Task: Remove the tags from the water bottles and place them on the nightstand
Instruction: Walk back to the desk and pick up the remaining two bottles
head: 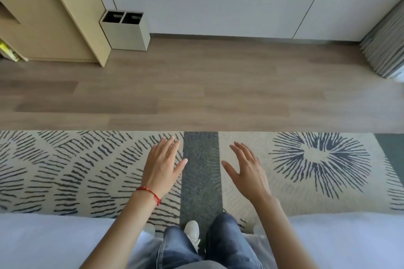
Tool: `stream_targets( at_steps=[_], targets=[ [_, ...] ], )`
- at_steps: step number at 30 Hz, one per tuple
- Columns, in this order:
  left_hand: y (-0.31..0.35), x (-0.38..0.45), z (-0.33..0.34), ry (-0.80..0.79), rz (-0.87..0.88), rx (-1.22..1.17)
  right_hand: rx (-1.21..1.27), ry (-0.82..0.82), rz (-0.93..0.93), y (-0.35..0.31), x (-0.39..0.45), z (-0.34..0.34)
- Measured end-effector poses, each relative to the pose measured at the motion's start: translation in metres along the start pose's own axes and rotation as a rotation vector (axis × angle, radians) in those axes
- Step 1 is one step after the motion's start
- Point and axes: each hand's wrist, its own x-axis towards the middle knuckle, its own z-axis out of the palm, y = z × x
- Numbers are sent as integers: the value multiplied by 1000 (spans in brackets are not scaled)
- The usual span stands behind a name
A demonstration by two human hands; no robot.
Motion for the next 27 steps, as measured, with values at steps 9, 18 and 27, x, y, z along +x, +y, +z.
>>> stream_targets(
  at_steps=[9, 18, 27],
  targets=[
    [-28, 161, -4, 7, -74, 35, -31, -32, -98, 15, 185, -9],
    [-47, 315, -42, 66, -207, 21, -49, -22, -239, 6, 377, -45],
    [-134, 437, -74, 104, -297, 22, -31, -52, -318, -51, 536, -16]
  ],
)
